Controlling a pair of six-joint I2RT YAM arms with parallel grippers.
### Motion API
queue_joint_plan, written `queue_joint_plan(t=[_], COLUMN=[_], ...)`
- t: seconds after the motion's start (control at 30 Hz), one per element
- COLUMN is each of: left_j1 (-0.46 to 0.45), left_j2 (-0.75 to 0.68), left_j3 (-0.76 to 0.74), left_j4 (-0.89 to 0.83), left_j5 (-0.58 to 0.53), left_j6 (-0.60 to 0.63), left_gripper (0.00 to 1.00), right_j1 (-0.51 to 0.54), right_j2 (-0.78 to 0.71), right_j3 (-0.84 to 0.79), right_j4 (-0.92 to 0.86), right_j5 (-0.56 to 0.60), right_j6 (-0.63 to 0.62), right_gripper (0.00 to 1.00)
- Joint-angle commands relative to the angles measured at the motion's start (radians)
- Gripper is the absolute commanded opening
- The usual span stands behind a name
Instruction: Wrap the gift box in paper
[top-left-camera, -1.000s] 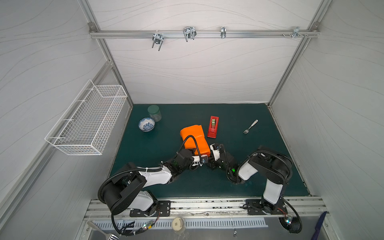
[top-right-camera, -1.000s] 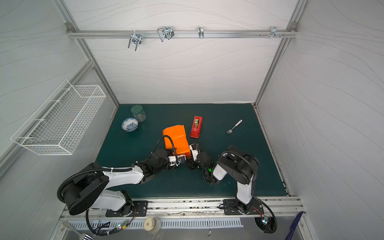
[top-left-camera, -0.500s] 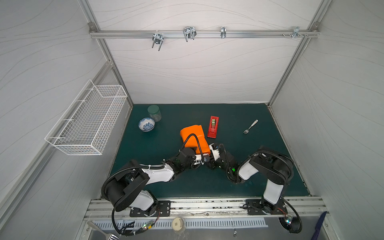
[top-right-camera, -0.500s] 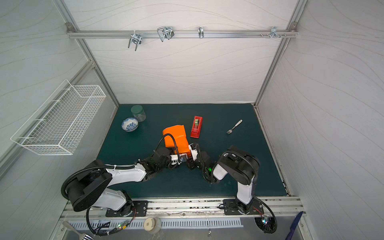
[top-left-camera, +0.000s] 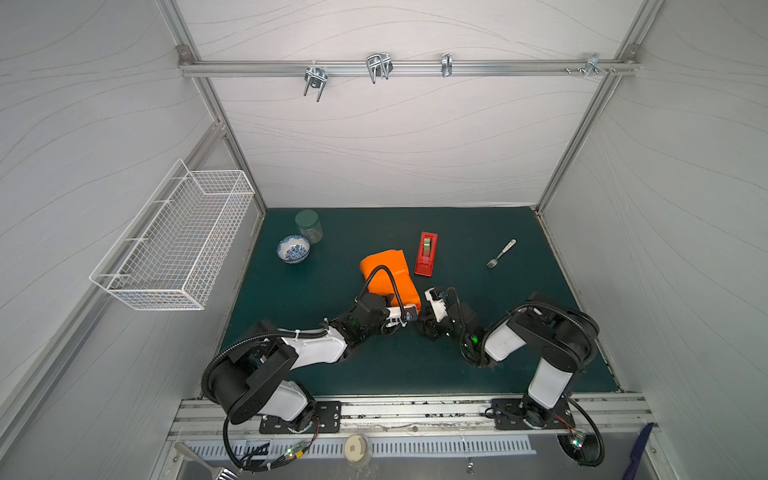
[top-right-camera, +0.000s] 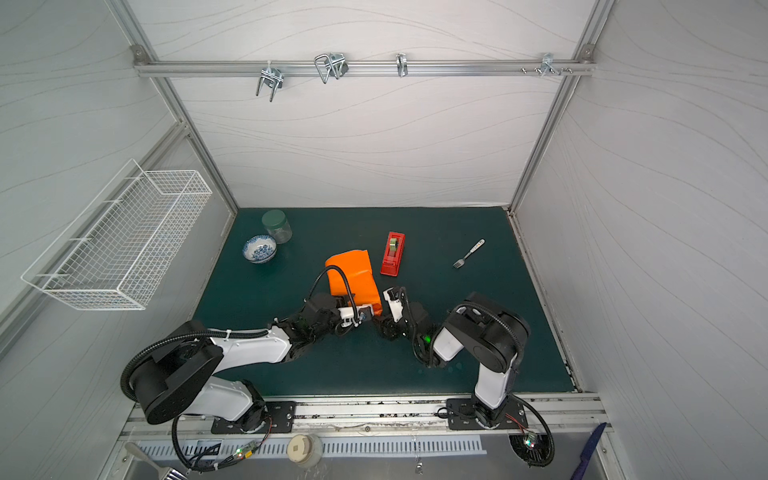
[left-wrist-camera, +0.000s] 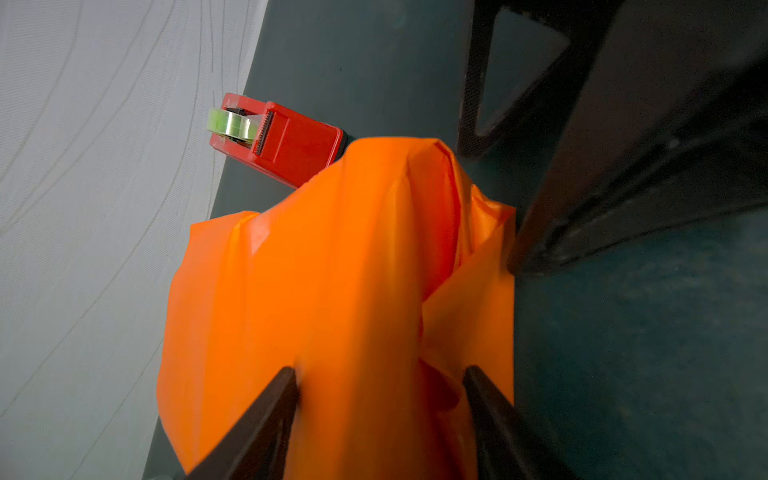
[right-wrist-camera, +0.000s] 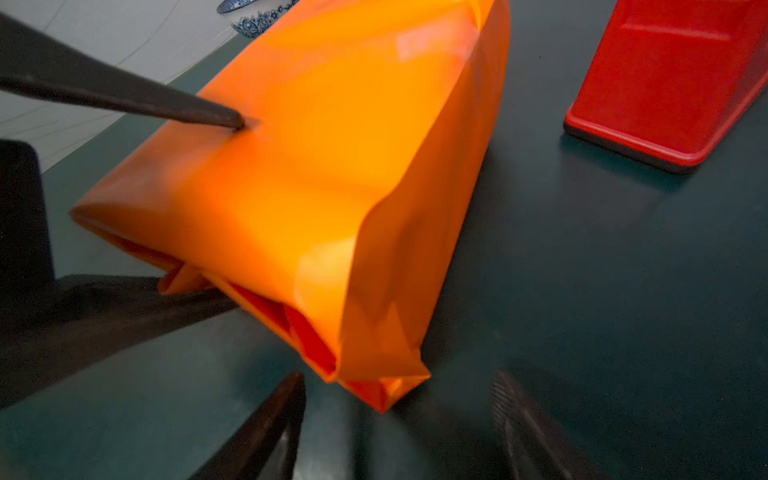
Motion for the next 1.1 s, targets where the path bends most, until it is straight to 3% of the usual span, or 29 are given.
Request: queue_joint_plan(t=[0.0,0.57,0.8,1.07], left_j1=[0.008,0.014,0.016,0.016], left_j2=[0.009,-0.012,-0.010,-0.015], left_j3=[-0.028,-0.041,-0.040,-0.039], left_j4=[-0.095,-0.090,-0.084,-0.080], left_j5=[0.029,0.047,0.044,0.039], left_j6=[-0.009,-0.017,-0.018,-0.022], left_gripper=[0.64,0.64,0.64,0.64], right_j1=[-0.003,-0.027,0.018,0.054], right_j2=[0.000,0.073,-0.010,-0.064], right_j3=[0.002,0.046,-0.010,0.014], right_j4=[0.003,0.014,-0.067,-0.236], right_j5=[-0.025,-0.045,0.055,0.156], right_j6=[-0.035,-0.056,-0.058,-0.109], right_gripper=[0.72,0.64,0.68,0.63])
